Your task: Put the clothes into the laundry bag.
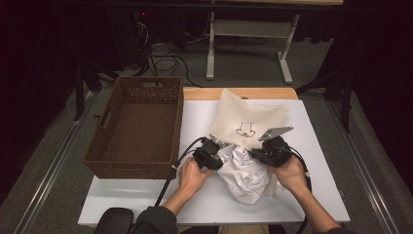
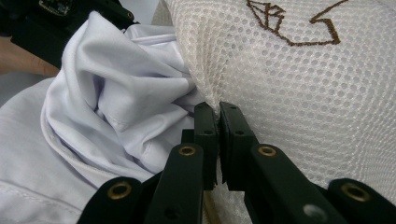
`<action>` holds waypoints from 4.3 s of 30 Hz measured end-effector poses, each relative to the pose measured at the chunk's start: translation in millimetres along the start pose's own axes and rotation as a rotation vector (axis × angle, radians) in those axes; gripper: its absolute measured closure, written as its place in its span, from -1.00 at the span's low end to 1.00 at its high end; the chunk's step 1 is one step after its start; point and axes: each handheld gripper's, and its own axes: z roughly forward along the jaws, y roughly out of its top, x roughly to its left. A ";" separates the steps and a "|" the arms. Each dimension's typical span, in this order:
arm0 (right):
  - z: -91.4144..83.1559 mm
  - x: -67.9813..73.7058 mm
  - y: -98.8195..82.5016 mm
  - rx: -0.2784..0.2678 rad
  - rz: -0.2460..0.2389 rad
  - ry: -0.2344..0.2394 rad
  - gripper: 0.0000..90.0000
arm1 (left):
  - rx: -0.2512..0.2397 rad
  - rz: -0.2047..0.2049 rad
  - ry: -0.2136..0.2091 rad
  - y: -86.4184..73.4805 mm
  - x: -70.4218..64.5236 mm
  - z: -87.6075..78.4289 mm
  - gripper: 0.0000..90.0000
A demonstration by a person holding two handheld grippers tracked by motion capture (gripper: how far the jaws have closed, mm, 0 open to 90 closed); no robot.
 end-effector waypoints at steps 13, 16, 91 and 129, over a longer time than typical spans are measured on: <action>3.5 -0.9 0.4 0.034 -0.028 -0.064 0.94 | -0.021 0.044 -0.024 -12.6 -0.1 -36.2 0.99; 4.4 -4.3 -0.1 0.044 -0.016 -0.075 0.94 | -0.032 0.089 -0.019 -18.7 -9.7 -51.7 0.99; 22.2 13.9 26.7 0.093 -0.029 -0.145 0.65 | -0.081 0.109 -0.170 -55.5 0.3 -75.9 0.94; 34.7 29.5 14.5 0.144 -0.118 -0.199 0.90 | 0.006 0.177 -0.099 -51.6 -10.6 -43.2 0.98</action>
